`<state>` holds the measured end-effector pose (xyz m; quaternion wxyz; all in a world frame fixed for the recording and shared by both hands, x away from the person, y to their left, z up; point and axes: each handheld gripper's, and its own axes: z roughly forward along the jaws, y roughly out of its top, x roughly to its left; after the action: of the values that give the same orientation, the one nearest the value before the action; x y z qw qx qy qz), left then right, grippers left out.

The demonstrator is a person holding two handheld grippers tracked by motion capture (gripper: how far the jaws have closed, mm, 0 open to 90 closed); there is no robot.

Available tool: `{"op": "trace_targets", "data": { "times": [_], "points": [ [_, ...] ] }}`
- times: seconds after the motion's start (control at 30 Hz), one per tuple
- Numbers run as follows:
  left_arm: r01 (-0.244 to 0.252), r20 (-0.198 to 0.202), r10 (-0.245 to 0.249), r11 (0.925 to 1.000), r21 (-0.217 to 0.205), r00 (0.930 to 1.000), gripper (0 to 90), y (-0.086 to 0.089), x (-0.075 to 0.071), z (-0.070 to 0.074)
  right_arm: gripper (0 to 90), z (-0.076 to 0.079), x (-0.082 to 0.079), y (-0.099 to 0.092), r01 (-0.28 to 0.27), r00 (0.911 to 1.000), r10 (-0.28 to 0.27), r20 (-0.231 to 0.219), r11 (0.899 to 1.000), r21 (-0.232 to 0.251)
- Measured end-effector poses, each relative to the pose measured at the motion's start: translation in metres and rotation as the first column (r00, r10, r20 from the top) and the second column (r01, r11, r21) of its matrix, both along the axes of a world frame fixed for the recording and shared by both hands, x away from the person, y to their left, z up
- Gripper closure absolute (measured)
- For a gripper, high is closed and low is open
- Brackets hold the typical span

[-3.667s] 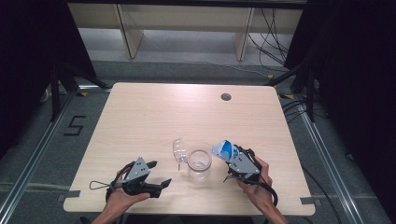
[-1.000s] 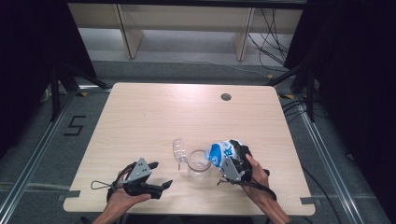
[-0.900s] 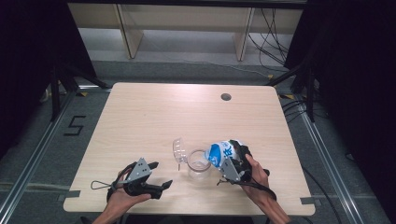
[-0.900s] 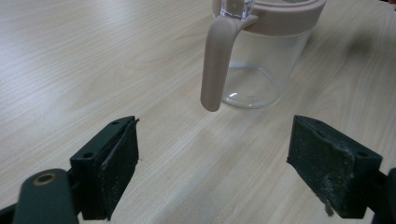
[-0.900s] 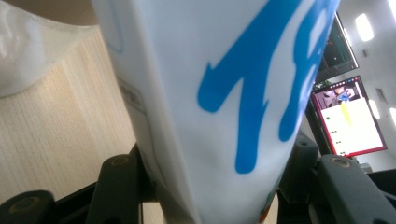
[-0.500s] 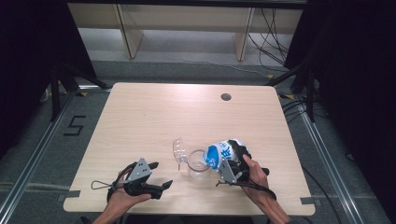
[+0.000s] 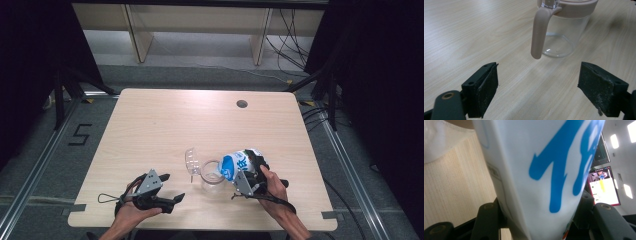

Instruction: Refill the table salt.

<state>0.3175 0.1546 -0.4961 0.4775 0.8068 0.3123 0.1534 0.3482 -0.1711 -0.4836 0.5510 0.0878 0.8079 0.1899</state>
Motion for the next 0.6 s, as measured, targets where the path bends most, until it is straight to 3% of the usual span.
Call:
{"op": "trace_targets", "data": {
  "times": [0.1, 0.13, 0.23, 0.27, 0.4, 0.6],
  "points": [
    [0.0, 0.0, 0.0, 1.0, 0.001, 1.0, 15.9, 0.0, 0.0, 0.0, 47.7, 0.0004, -0.0003, 0.0002, 0.0, 1.0, 0.0, 0.0, 1.0, -0.006],
    [0.0, 0.0, 0.0, 1.0, 0.0, 1.0, 15.9, 0.0001, 0.0001, 0.0, 47.8, 0.002, 0.0005, 0.0003, -0.013, 0.9999, 0.013, 0.008, 0.999, -0.033],
    [0.0, 0.0, 0.0, 1.0, 0.001, 1.0, 15.9, 0.0001, 0.0001, 0.0, 47.7, 0.0006, 0.0005, 0.0006, 0.003, 1.0, -0.003, 0.006, 1.0, -0.019],
    [0.0, 0.0, 0.0, 1.0, 0.0, 1.0, 15.9, 0.0, 0.0, -0.0001, 47.8, 0.0007, -0.0005, 0.0015, 0.009, 0.9999, -0.009, 0.014, 0.999, -0.046],
    [0.0, 0.001, 0.0, 1.0, -0.001, 1.0, 15.9, 0.0, -0.0001, -0.0001, 48.1, 0.0005, -0.0002, 0.0031, 0.005, 0.9997, -0.003, 0.026, 0.998, -0.067],
    [0.0, 0.0, 0.0, 1.0, 0.001, 1.0, 15.9, 0.0, 0.0, -0.0001, 48.1, 0.0008, -0.0002, 0.0036, 0.019, 0.9991, -0.016, 0.04, 0.997, -0.073]
  ]
}}
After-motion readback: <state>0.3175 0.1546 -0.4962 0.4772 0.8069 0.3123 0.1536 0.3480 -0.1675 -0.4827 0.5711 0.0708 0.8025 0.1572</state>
